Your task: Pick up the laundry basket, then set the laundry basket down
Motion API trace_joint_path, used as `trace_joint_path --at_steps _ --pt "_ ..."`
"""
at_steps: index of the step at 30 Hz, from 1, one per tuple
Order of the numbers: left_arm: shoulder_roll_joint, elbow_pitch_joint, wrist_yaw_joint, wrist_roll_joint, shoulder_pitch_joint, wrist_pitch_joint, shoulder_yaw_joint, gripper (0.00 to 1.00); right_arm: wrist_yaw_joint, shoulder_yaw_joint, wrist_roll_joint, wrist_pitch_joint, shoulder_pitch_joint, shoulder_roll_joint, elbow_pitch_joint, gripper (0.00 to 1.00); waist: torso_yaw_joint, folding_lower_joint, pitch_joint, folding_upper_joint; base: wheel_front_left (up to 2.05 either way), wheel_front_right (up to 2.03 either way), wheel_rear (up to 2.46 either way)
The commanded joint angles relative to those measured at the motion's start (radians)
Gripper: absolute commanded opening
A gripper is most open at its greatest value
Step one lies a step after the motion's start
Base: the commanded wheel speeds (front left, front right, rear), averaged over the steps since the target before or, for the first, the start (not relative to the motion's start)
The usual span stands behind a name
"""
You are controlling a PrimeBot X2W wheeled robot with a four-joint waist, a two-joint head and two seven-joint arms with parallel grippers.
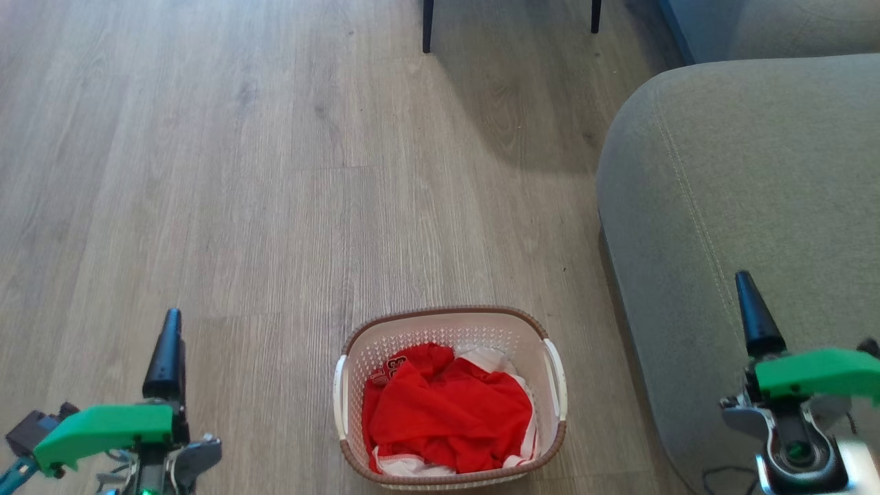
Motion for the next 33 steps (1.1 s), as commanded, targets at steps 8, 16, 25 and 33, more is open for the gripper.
trace_joint_path --at_steps 8,16,25,33 --pt "0.008 -0.1 0.003 0.126 -0.065 -0.031 0.032 1.0 0.003 0.046 -0.176 -0.033 -0.086 -0.009 -0.098 1.0 0.005 0.0 0.002 0.0 0.0 0.0 0.0" --pt "0.009 -0.195 0.076 0.281 -0.073 -0.054 -0.005 1.0 0.003 0.084 -0.321 -0.056 -0.113 -0.012 -0.148 1.0 0.012 0.0 0.006 0.0 0.0 0.0 0.0" --pt "0.009 -0.285 0.229 0.54 -0.084 -0.081 -0.116 1.0 0.004 0.14 -0.482 -0.083 -0.134 -0.028 -0.195 1.0 0.016 0.0 0.009 0.0 0.0 0.0 0.0" --pt "0.016 -0.295 0.338 0.761 -0.096 -0.104 -0.243 1.0 0.004 0.195 -0.616 -0.106 -0.145 -0.045 -0.228 1.0 0.018 0.0 0.006 0.0 0.0 0.0 0.0"
